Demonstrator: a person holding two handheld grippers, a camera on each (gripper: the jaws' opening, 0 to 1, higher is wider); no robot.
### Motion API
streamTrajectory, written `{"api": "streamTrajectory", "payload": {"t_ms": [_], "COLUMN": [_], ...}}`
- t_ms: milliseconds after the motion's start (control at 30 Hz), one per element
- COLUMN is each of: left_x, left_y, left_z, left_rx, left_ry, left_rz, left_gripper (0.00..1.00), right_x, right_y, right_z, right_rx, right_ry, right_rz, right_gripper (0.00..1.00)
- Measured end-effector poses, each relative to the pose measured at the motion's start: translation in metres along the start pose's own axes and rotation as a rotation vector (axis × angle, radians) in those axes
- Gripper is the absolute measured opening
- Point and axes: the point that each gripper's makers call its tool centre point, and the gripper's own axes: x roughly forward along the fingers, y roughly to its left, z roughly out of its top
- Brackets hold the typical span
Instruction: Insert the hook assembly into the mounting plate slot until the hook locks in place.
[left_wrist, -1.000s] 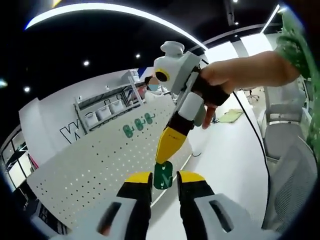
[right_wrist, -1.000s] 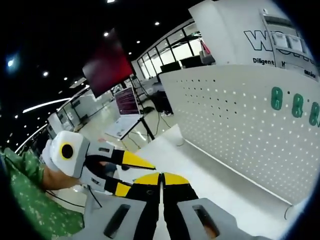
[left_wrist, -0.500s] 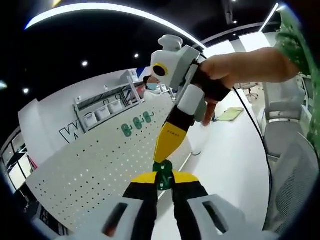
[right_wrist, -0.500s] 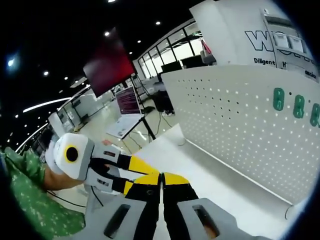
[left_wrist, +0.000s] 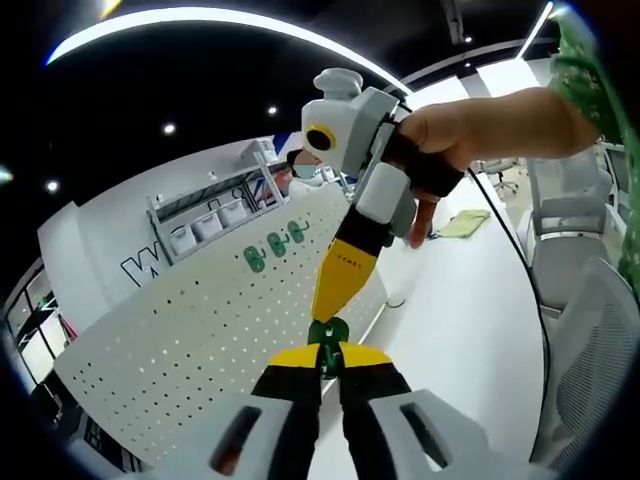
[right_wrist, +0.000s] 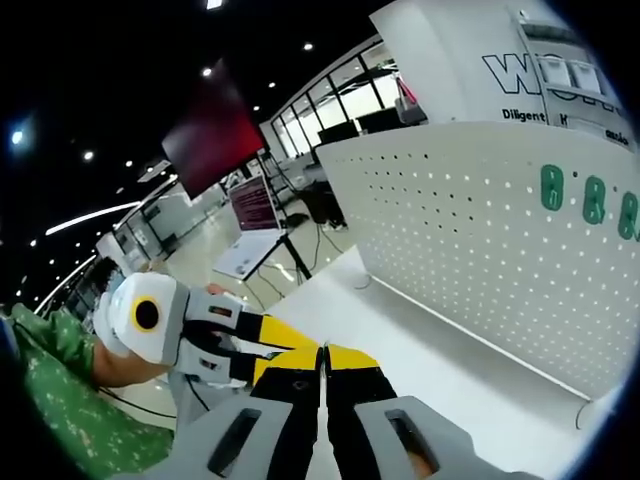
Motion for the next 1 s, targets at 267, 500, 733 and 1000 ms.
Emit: {"api": "streamTrajectory", "payload": {"t_ms": [267,500,733,1000], "left_x": [0.0006,0.0019,0.0037,0.0036], "left_y": [0.001,0.0015,0.0007,0.0054], "left_z": [-0.0022,-0.002,-0.005,-0.0054], "left_rx": [-0.007,-0.014,-0.047,-0.107], "left_ry": [0.002,0.004,0.001,-0.011], "left_rz": [0.005,0.008,0.022,0.04], "left_gripper": [0.05,0.04,0.03,0.03], "right_x": [0.0007,0.0012,0.0028,0.0002], "right_y": [-0.0012,-0.0016,-0.0024,-0.0046], "right_z": [-0.0014,0.0013,-0.0008,0.0076], "right_rx": [0.011,0.006,-0.014,-0.061], "right_ry": [0.006,0.004,0.005,-0.068], "right_rz": [-0.002,-0.008,-0.022,-0.031], "right_gripper": [0.0,0.0,0.0,0.01]}}
